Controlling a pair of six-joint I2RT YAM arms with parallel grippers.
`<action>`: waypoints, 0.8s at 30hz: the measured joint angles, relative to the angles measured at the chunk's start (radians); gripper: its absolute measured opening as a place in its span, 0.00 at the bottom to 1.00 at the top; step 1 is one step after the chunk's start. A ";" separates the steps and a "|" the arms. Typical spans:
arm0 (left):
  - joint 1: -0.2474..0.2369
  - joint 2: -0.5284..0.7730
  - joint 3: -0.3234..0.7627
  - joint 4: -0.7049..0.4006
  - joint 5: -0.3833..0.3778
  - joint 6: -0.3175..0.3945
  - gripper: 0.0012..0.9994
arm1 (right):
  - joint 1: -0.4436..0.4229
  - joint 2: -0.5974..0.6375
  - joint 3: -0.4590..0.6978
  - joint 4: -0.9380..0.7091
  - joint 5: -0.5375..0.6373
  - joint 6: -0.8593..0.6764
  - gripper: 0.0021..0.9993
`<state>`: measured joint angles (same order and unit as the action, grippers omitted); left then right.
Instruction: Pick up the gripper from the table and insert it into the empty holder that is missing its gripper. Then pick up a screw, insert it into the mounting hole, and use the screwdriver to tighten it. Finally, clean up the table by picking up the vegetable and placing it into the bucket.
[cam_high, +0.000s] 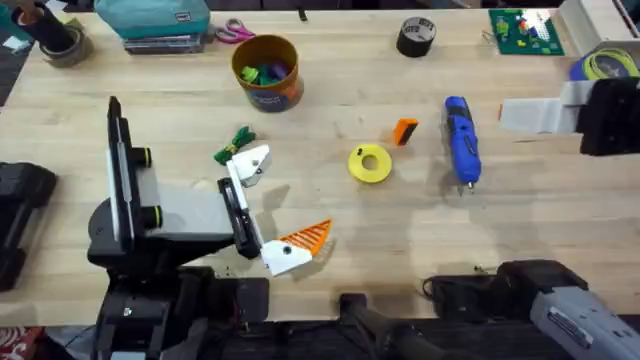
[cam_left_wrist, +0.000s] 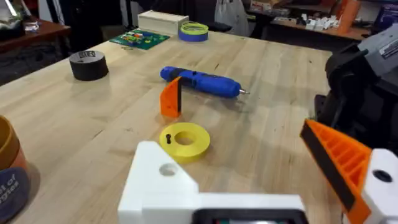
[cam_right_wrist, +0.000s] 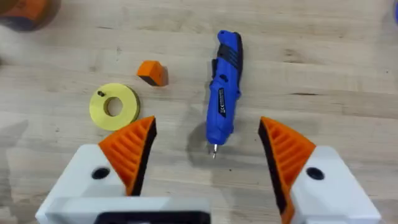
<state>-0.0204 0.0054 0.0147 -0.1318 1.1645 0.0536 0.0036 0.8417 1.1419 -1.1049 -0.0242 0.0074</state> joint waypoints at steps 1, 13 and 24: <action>0.000 0.000 0.000 0.000 0.000 0.000 0.99 | 0.000 0.000 0.000 0.000 0.000 0.000 1.00; 0.000 0.000 0.000 0.000 0.000 0.000 0.99 | 0.001 0.019 0.022 0.011 0.000 0.072 1.00; 0.000 0.000 0.000 0.000 0.003 0.000 0.99 | 0.119 0.221 0.188 -0.124 0.000 0.151 1.00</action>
<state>-0.0204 0.0055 0.0147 -0.1318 1.1671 0.0536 0.1223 1.0623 1.3302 -1.2288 -0.0242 0.1585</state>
